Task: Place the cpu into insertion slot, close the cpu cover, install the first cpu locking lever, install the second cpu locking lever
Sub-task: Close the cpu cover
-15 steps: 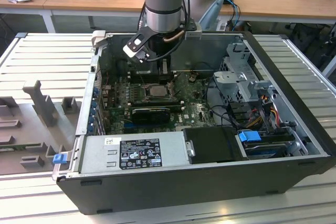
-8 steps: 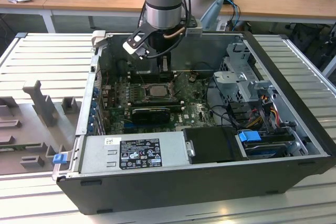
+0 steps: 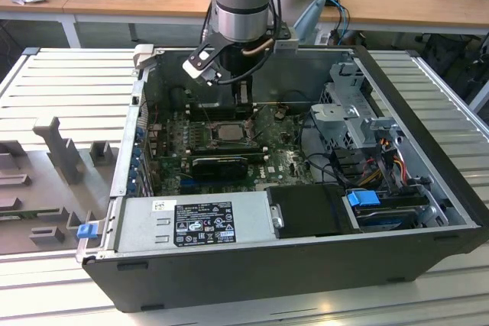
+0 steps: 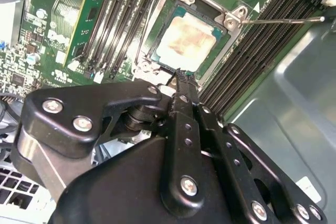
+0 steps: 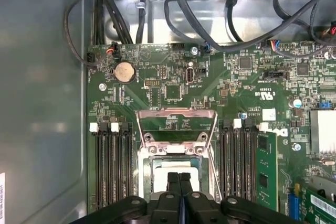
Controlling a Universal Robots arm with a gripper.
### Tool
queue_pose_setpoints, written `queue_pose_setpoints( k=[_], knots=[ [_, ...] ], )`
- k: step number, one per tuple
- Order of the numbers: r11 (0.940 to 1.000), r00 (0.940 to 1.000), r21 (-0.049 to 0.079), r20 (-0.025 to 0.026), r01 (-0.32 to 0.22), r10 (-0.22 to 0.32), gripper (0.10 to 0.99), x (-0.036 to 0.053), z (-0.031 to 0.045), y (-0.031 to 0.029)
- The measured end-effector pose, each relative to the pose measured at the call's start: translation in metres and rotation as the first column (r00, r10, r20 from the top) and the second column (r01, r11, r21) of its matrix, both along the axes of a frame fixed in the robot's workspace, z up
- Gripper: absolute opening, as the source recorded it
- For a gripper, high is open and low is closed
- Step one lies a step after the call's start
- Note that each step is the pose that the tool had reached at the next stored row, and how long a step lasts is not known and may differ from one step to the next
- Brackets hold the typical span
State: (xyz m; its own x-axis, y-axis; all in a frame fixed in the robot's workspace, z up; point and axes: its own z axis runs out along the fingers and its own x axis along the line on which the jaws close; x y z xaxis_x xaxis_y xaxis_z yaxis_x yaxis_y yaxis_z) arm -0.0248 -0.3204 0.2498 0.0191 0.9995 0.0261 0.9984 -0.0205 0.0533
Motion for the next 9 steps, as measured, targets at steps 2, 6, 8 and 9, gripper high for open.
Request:
queue_pose_setpoints(
  k=[2,6,8,9],
  knots=[
    [1.0000,1.0000,0.000,0.0002,0.000,0.000,0.106,0.0001,0.0017,0.0001],
    [1.0000,1.0000,0.000,-0.0001,0.000,0.000,0.106,0.0025,0.0021,0.0001],
    [1.0000,1.0000,0.000,0.0001,0.000,0.000,0.106,0.0026,0.0023,0.0003],
    [1.0000,1.0000,0.000,-0.0001,0.000,0.000,0.106,0.0027,0.0026,0.0003]
  ],
)
